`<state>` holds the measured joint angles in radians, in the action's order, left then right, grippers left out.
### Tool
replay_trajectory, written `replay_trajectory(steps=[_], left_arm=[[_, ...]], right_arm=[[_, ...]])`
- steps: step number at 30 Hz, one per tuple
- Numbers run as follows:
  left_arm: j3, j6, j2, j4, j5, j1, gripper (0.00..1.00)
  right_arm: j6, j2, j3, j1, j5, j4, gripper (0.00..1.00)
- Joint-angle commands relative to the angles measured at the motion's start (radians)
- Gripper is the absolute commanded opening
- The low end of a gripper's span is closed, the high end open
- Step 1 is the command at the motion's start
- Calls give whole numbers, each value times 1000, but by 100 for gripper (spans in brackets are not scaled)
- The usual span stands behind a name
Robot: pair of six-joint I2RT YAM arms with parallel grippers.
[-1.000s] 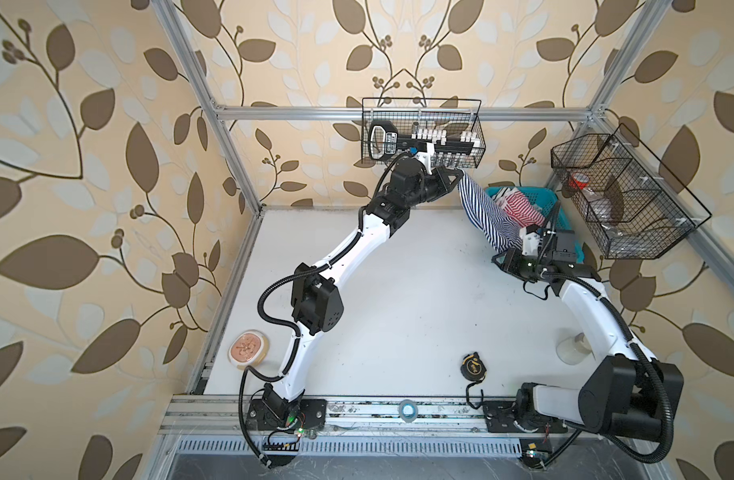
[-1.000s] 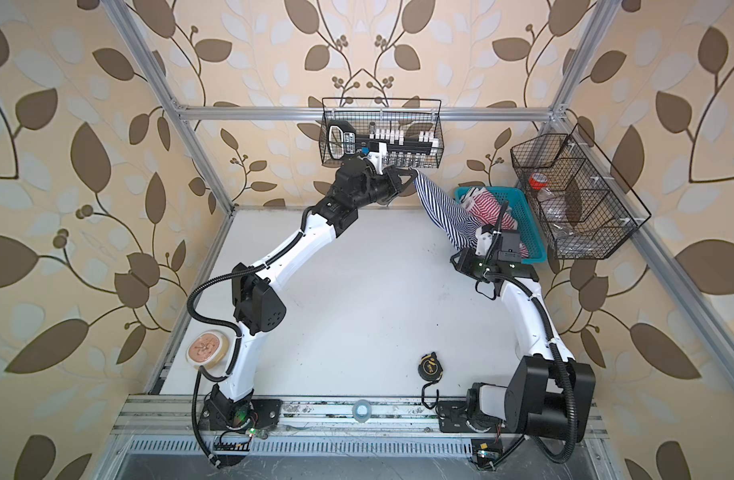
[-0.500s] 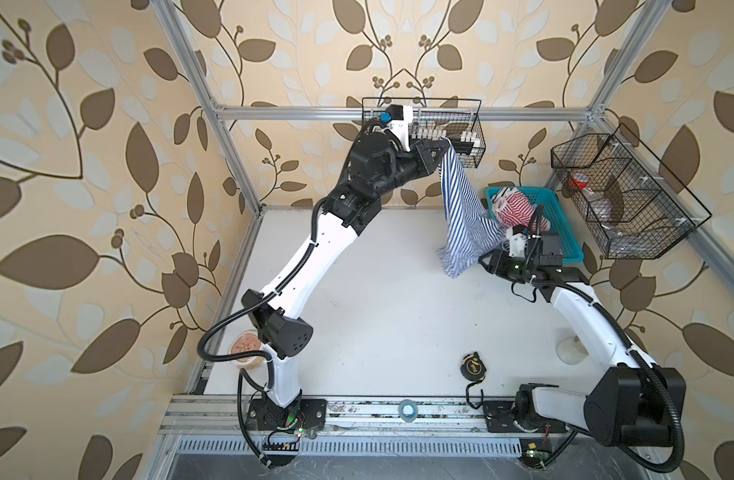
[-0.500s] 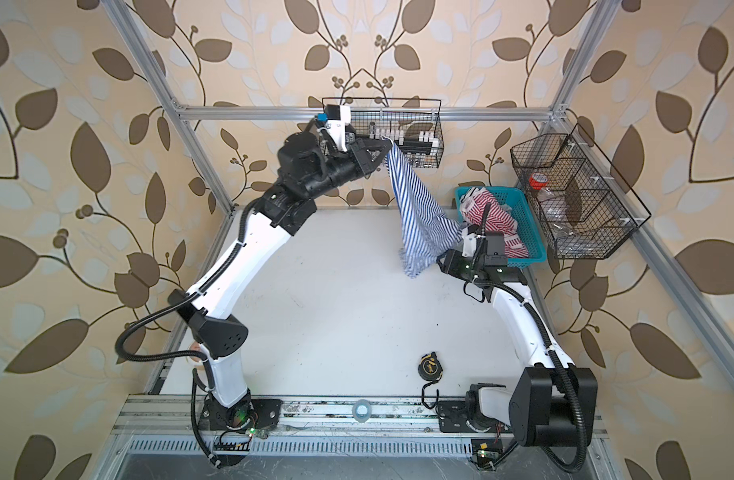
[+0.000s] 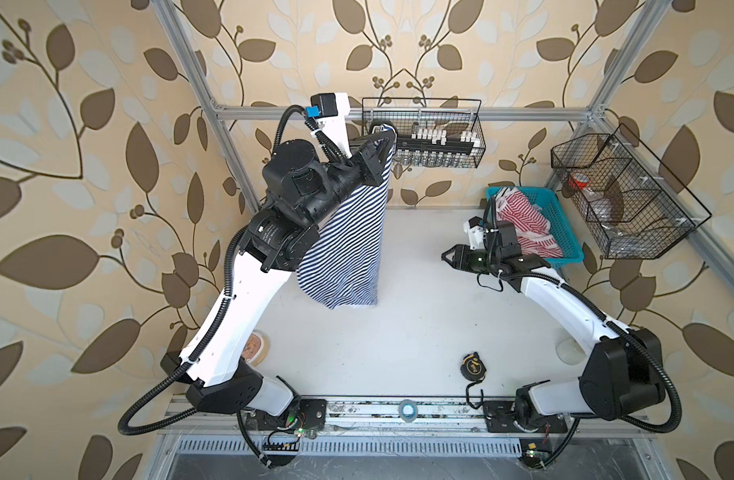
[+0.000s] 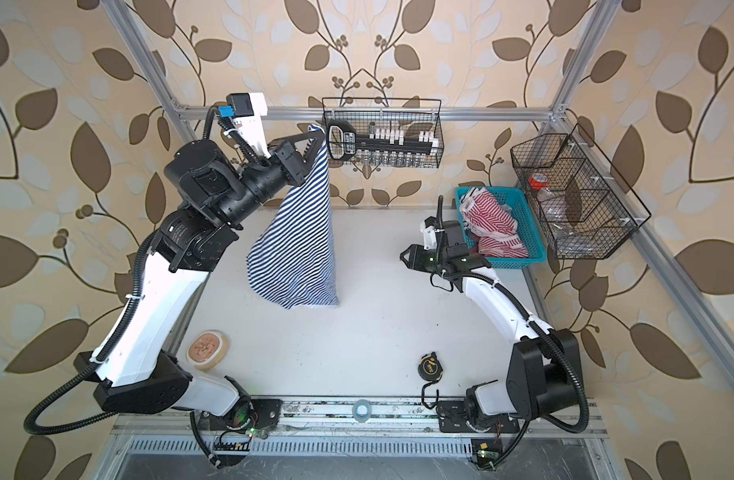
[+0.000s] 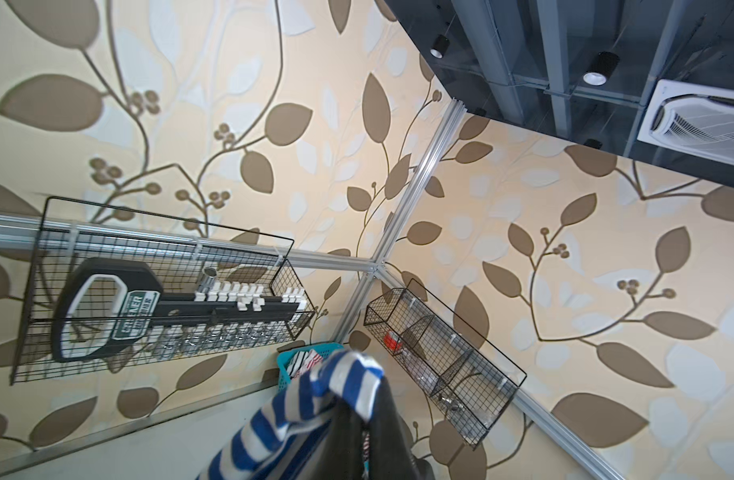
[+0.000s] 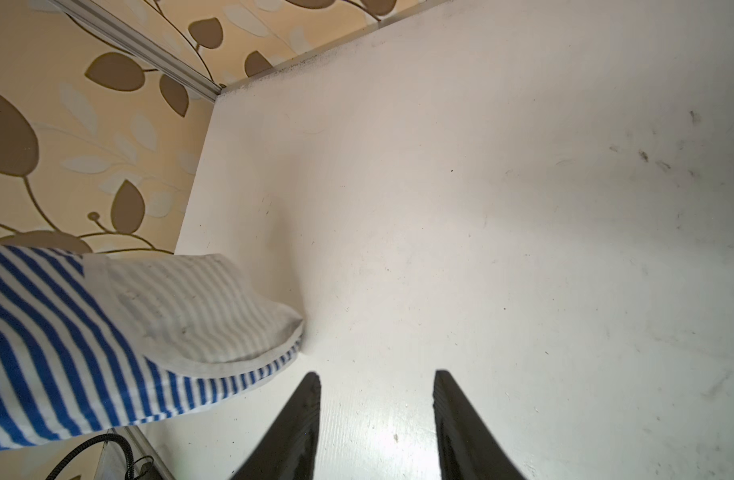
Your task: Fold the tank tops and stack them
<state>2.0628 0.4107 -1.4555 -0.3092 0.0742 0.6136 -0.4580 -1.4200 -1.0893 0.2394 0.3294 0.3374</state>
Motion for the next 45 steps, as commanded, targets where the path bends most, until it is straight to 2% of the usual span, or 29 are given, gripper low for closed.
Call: replay_trajectory(steps=[1, 4, 7, 12, 14, 15, 16, 21, 26, 30, 32, 35, 38, 40, 45], left_arm=[[-6, -62, -7, -43, -40, -6, 0], [-6, -29, -65, -107, -37, -5, 0], [-68, 47, -135, -142, -20, -6, 0], [-140, 198, -258, -97, 75, 11, 0], [-135, 221, -303, -98, 88, 30, 0], [-97, 244, -404, -116, 91, 78, 0], [-83, 255, -437, -123, 92, 90, 0], [-22, 331, -578, -126, 106, 105, 0], [19, 351, -642, -121, 72, 103, 0], [18, 355, -655, -118, 70, 80, 0], [14, 366, -659, -117, 93, 50, 0], [-6, 381, -652, -115, 108, -1, 0], [-72, 403, -635, -83, 125, -43, 0], [-95, 413, -625, -73, 127, -64, 0], [-131, 418, -605, -74, 146, -105, 0]], right_arm=[[-8, 6, -1, 1, 4, -2, 45], [-2, 39, 27, 3, 14, 1, 45], [12, 71, 58, 4, 9, 22, 45], [37, 112, 91, 2, -13, 62, 45], [52, 145, 113, -14, -14, 88, 45], [56, 174, 138, -41, -5, 101, 46], [57, 191, 152, -54, 1, 103, 47], [56, 233, 191, -71, 21, 100, 48], [24, 173, 197, 76, 48, 5, 42], [28, 52, 162, 219, 59, -38, 25], [25, 7, 158, 265, 56, -59, 22], [7, -62, 151, 329, 69, -117, 25], [3, -159, 96, 407, 64, -148, 40], [11, -232, 40, 446, 51, -142, 45], [13, -365, -42, 498, 12, -164, 49]])
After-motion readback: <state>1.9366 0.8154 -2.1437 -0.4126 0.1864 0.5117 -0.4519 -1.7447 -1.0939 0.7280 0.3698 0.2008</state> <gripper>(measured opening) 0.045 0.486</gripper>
